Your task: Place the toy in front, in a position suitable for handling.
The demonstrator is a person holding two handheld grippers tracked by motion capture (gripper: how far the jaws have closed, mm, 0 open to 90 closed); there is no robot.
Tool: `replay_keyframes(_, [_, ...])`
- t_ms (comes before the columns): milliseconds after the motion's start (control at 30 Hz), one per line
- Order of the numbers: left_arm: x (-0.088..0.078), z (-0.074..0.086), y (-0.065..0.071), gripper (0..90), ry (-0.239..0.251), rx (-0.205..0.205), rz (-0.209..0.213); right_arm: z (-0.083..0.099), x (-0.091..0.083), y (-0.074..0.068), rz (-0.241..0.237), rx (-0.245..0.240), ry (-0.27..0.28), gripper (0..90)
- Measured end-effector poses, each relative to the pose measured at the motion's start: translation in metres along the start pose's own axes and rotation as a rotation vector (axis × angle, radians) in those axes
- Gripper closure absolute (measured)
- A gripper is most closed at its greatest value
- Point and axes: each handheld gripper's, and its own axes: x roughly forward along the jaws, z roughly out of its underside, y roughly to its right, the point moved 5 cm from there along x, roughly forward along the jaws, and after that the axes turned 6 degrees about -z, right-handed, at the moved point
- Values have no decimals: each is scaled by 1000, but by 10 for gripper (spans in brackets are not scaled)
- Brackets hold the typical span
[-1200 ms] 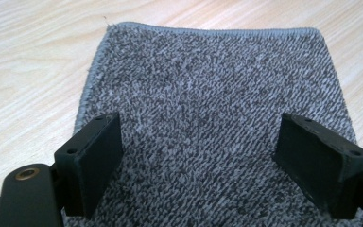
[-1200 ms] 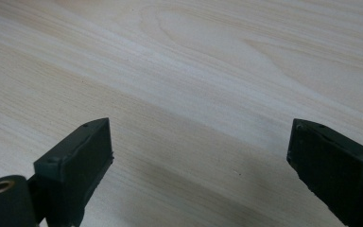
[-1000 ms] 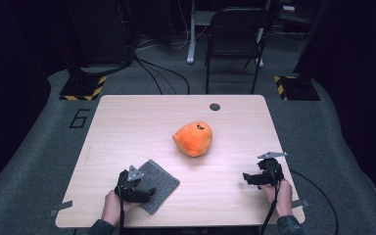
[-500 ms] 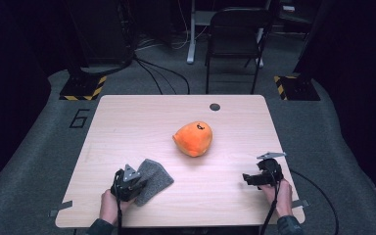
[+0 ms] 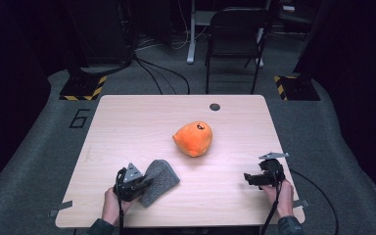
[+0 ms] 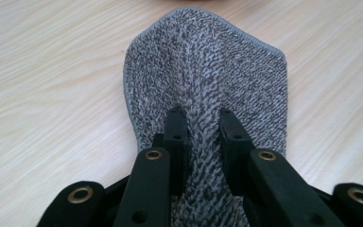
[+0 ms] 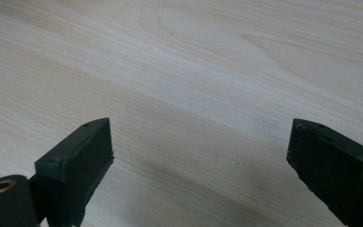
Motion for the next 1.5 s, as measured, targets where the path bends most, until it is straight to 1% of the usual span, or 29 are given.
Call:
replay_keyframes(100, [1,-7,10,769,21,3,38,1,-1,0,1,-3,-1,71])
replay_keyframes(133, [2,-9,15,769,19,3,61,1,-1,-1,2,7,3,71])
replay_keyframes(200, [6,-14,23,768,24,23,79,1,-2,0,4,4,3,71])
replay_keyframes(233, [6,-14,23,768,24,23,79,1,-2,0,4,5,4,71])
replay_keyframes(267, [8,-17,28,768,24,38,98,2,-2,-1,3,6,3,71])
replay_keyframes(300, [8,-17,28,768,24,38,98,2,-2,-1,4,11,1,71])
replay_keyframes(333, [10,-19,34,768,21,51,114,2,-2,-1,4,11,2,71])
replay_keyframes(367, [10,-19,34,768,21,51,114,2,-2,-1,4,11,2,71])
replay_keyframes(400, [13,-23,40,768,23,63,130,2,-2,-1,4,3,2,71])
replay_keyframes(467, [14,-26,43,768,27,71,136,2,-2,-1,3,4,1,71])
replay_keyframes(500, [16,-29,48,768,23,82,155,2,-2,-3,0,10,0,71])
replay_keyframes(533, [16,-29,48,768,23,82,155,2,-2,-3,1,12,0,71])
replay_keyframes(567, [16,-31,51,768,22,95,162,2,-2,-3,1,12,0,71])
replay_keyframes(600, [18,-35,58,767,18,117,174,2,-1,-3,3,8,2,71])
replay_keyframes(633, [18,-35,58,767,18,117,174,2,-1,-3,3,8,2,71])
replay_keyframes(700, [21,-38,67,766,21,130,193,2,-2,-3,1,6,1,71])
replay_keyframes(800, [27,-42,75,760,17,161,211,2,-1,-3,1,-4,4,71])
replay_keyframes(900, [32,-45,81,757,15,172,224,2,-1,-3,0,-4,4,71])
replay_keyframes(933, [35,-47,84,757,9,192,227,2,-1,-4,-2,-2,3,71])
replay_keyframes(1000, [43,-52,93,757,12,212,242,1,-1,-4,-2,-8,6,71])
replay_keyframes(1033, [43,-52,93,757,12,212,242,1,-1,-4,-2,-8,6,71])
replay_keyframes(1067, [46,-55,97,757,6,226,241,1,-1,-5,-1,-1,4,71])
replay_keyframes(1200, [58,-64,107,755,20,240,278,2,-1,-6,-3,-1,3,71])
replay_keyframes(1267, [64,-69,111,753,21,255,283,2,-1,-6,-2,3,4,71])
replay_keyframes(1367, [71,-72,116,742,13,263,295,3,-2,-6,-1,1,5,71])
replay_keyframes(1400, [79,-71,119,732,-3,280,295,3,-2,-5,-3,0,4,71])
replay_keyframes(1433, [79,-71,119,727,-3,280,295,3,-1,-5,-3,-1,3,71])
replay_keyframes(1467, [83,-70,121,713,-13,289,291,3,-2,-5,-5,3,3,71])
replay_keyframes(1500, [85,-69,121,668,-19,295,290,3,-2,-5,-3,2,3,71])
